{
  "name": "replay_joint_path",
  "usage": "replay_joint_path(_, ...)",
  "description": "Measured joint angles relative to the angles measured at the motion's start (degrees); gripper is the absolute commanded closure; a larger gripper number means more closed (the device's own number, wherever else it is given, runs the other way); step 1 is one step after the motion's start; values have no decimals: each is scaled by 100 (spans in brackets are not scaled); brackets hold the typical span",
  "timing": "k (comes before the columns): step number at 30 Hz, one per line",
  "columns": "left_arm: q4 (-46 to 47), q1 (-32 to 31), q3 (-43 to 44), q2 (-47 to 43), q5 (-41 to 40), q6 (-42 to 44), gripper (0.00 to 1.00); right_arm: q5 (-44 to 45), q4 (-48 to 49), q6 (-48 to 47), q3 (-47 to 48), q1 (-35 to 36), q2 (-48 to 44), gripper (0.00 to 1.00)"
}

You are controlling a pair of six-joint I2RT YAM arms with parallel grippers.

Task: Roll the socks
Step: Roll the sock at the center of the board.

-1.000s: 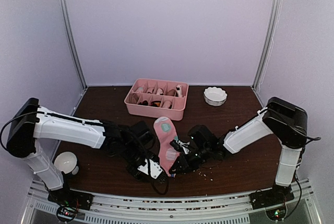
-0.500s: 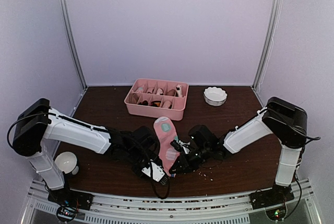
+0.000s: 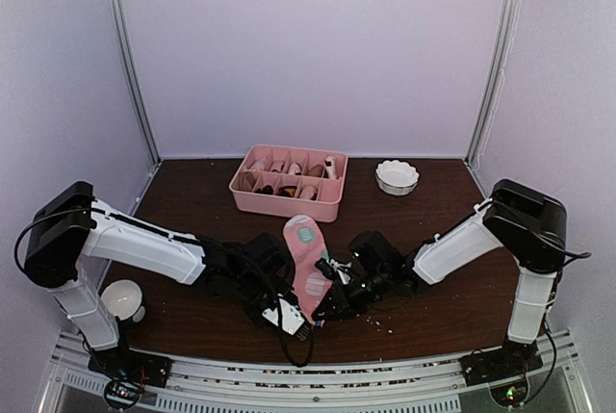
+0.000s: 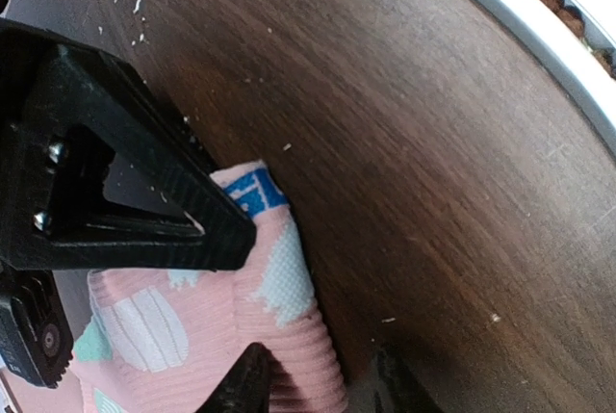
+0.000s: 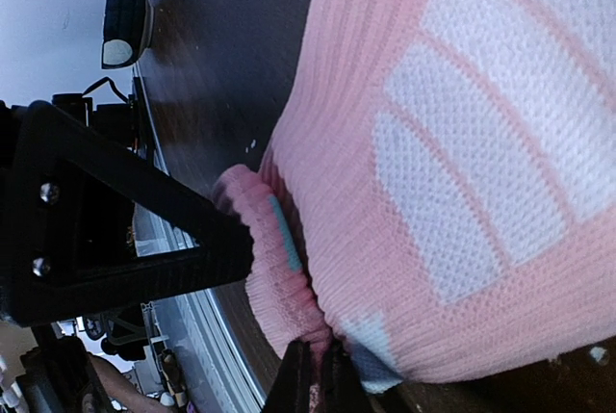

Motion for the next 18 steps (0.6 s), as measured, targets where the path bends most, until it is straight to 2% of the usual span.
replay_joint_path(4, 13, 0, -35, 66, -90, 11, 68, 0, 37, 24, -17, -2, -2, 100)
replay_joint_path(12, 240, -9, -55, 157, -284, -131, 90, 2, 205, 151, -105, -7, -9, 100)
replay_joint_path(18, 330, -66, 140, 365, -531, -503, 93, 24, 444, 407, -299, -26, -103, 92)
